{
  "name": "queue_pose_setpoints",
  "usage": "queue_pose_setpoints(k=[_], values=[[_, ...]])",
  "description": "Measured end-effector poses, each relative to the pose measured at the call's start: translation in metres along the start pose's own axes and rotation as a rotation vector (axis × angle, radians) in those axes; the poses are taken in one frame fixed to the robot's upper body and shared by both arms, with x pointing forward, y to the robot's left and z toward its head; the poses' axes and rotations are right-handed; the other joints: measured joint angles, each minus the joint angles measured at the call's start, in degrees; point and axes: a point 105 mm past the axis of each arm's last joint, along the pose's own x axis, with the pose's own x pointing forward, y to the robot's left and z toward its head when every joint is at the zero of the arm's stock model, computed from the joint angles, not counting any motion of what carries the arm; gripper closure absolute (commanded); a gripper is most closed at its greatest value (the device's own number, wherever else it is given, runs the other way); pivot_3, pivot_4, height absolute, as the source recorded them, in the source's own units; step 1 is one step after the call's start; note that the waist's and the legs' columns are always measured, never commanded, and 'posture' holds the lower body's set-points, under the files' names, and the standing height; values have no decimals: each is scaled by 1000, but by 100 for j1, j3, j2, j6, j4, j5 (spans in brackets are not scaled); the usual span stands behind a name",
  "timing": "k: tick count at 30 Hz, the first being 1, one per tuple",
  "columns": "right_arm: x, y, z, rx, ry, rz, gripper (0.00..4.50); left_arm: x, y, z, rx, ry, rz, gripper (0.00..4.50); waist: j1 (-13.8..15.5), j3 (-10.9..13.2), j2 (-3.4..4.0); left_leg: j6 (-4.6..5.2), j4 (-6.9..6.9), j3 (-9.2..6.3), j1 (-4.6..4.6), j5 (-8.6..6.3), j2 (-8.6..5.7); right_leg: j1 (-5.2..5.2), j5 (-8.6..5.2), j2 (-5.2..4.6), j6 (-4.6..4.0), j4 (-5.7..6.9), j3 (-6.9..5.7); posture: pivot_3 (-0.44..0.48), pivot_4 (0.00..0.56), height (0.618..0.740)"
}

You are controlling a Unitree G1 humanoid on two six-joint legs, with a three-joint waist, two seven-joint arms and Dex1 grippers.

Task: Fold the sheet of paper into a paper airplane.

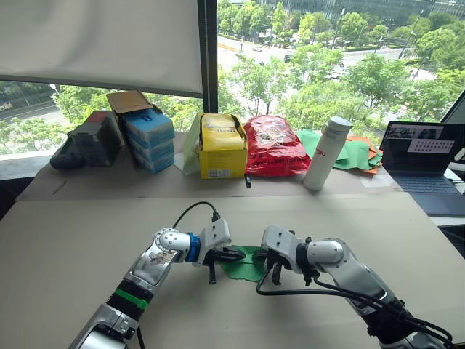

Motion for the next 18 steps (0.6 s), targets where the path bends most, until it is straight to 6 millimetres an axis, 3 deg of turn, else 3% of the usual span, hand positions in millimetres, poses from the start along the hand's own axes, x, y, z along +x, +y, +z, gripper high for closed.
queue_pose_setpoints(k=[12, 18], values=[[0, 2, 0, 9, 11, 2, 4471, 0, -1, -6, 66, 37, -8, 4500, -3, -2, -2, 0, -1, -1, 7, 0, 2, 5, 0, -2, 0, -1, 2, 0, 150, 740], [1, 4, 1, 7, 12, 9, 4471, -9, -4, -12, 72, 59, 5, 4500, -19, -7, -2, -1, -4, 0, 18, 0, 7, 10, -2, -6, -4, -1, 7, 0, 150, 740]])
